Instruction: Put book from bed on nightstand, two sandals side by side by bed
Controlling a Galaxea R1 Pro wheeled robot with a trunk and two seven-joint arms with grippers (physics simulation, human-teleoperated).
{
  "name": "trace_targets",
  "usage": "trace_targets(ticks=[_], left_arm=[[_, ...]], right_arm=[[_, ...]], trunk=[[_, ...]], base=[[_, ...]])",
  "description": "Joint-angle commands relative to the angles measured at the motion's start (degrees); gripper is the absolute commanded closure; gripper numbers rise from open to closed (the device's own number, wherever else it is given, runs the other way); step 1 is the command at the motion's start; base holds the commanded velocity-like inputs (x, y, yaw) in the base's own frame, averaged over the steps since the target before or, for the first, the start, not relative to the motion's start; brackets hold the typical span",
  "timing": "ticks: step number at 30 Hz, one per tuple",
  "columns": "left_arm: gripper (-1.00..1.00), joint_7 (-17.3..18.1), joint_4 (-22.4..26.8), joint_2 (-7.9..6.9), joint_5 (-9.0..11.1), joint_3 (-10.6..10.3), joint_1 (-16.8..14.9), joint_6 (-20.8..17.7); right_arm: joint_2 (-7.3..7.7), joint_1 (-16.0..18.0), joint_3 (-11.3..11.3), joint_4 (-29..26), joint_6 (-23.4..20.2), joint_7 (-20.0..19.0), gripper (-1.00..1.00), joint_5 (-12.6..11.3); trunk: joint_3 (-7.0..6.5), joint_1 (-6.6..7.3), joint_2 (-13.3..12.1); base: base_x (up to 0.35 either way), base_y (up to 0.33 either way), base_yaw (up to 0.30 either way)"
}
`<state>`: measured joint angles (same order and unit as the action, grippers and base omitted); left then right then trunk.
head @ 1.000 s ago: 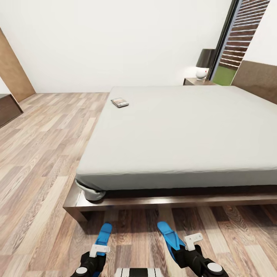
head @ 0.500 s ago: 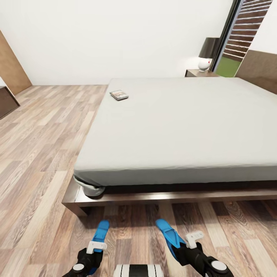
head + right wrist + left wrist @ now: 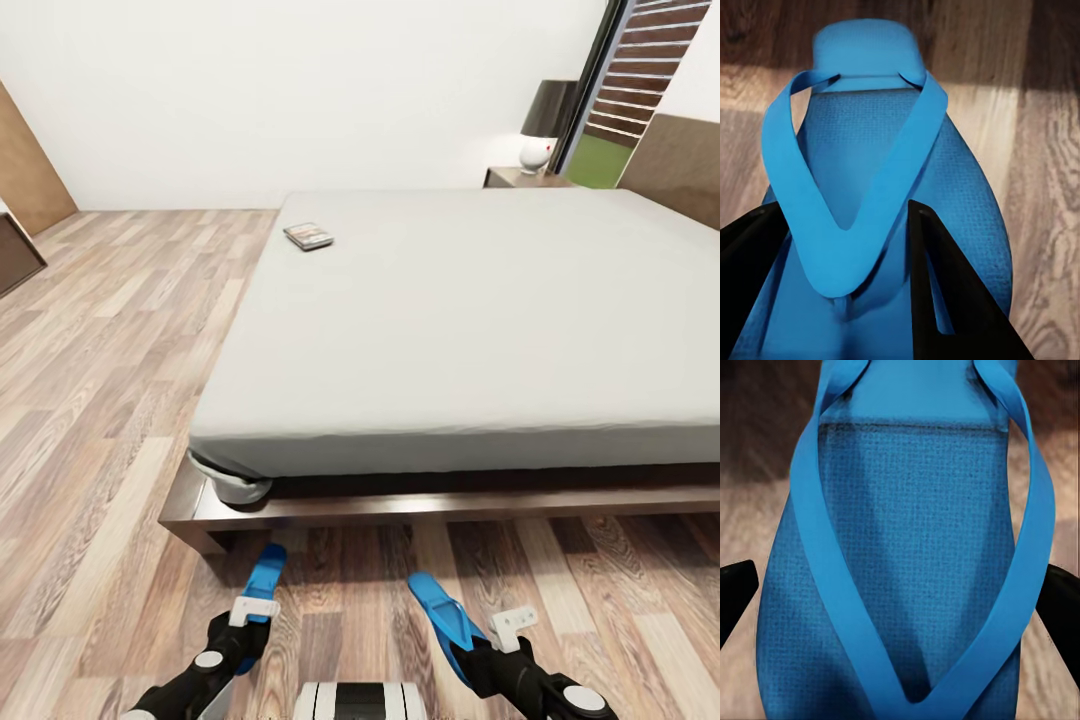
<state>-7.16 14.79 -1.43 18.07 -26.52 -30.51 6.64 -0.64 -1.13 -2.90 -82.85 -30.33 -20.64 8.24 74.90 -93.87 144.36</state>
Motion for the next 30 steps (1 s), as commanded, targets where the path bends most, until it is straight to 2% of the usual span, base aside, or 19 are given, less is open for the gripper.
trace_targets(ticks=[1,10,15,19,24,30], left_arm=[[1.00,-0.31,0.23,-0.04,0.49,-0.50,-0.03,0.15],[1.00,-0.28,2.01,-0.07,0.47,-0.51,-0.07,0.13],[1.00,-0.30,2.28,-0.07,0.47,-0.54,-0.07,0.14],[1.00,-0.31,2.33,-0.07,0.45,-0.55,-0.07,0.16],[1.00,-0.31,2.53,-0.07,0.45,-0.55,-0.07,0.20],[1.00,-0.31,2.78,-0.07,0.45,-0.55,-0.07,0.21]], right_arm=[[-0.07,-0.02,-0.15,-0.11,-0.17,-0.54,1.00,0.56],[-0.07,-0.04,-0.13,-0.12,0.89,-0.78,1.00,0.81],[0.40,-0.55,-0.94,-0.17,4.64,-1.12,1.00,0.63],[1.09,-0.87,-2.67,-1.31,5.29,-3.88,1.00,0.55],[1.14,-0.95,-4.44,-1.80,5.35,-5.06,1.00,0.72],[1.19,-1.01,-4.93,-1.77,5.64,-5.29,1.00,0.82]], trunk=[[0.26,-0.02,0.03],[2.25,-0.25,0.15],[2.25,-0.25,0.15],[2.25,-0.25,0.15],[2.48,-0.27,0.16],[3.14,-0.35,0.20]], base=[[0.000,0.000,0.000],[0.000,0.000,0.000],[0.000,0.000,0.000],[0.000,0.000,0.000],[0.000,0.000,0.000],[0.000,0.000,0.000]])
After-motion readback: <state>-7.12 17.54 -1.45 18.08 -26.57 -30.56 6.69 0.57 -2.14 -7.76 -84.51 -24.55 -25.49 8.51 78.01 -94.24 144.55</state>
